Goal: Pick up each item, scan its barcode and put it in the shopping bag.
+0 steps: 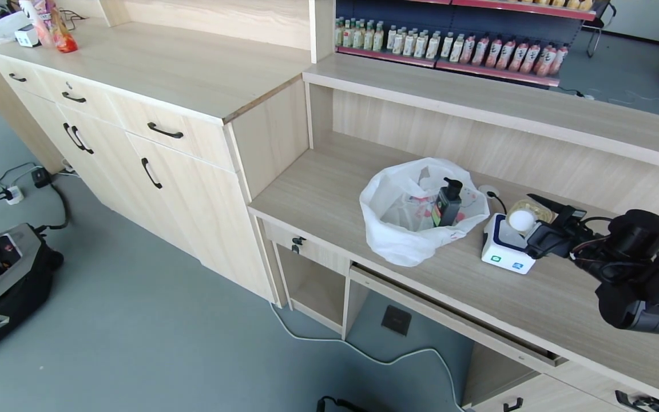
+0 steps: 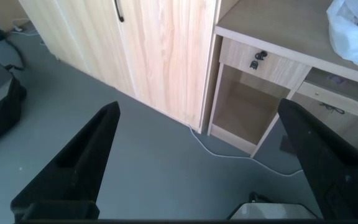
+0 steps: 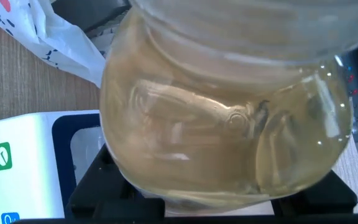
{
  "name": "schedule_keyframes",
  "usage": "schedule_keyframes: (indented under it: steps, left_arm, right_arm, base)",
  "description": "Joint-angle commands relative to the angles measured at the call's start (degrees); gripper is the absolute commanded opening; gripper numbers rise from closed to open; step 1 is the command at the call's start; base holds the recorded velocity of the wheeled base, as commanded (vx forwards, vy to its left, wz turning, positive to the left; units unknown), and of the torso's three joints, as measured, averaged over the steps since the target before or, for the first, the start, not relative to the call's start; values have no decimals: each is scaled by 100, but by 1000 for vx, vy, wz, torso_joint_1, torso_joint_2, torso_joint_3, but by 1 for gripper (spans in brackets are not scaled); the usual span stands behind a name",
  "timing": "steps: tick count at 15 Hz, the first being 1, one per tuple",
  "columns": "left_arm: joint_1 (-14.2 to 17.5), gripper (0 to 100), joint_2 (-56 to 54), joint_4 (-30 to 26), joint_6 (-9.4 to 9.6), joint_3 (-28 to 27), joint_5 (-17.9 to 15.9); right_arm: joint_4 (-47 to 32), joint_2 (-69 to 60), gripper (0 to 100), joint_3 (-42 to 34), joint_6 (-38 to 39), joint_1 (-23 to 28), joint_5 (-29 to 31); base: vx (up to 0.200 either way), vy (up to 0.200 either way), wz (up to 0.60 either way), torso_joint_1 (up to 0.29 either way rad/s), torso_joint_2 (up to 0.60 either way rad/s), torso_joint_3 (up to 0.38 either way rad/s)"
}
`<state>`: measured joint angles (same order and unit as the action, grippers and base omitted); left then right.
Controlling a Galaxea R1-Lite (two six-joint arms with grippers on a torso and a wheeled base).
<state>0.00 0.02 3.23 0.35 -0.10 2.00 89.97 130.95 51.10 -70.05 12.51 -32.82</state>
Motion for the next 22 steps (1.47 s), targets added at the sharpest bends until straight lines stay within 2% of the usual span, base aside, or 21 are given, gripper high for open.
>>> schedule_keyframes:
  steps: [1,22]
  left_arm:
    - [0,100,-2,2,0,1,2]
    - [0,100,-2,2,0,1,2]
  right_arm:
    - [3,71,0,49,0,-29,3]
    - [3,493,0,523,140,-117,3]
  base:
    - [0,0,0,0,0,0]
    - [0,0,0,0,0,0]
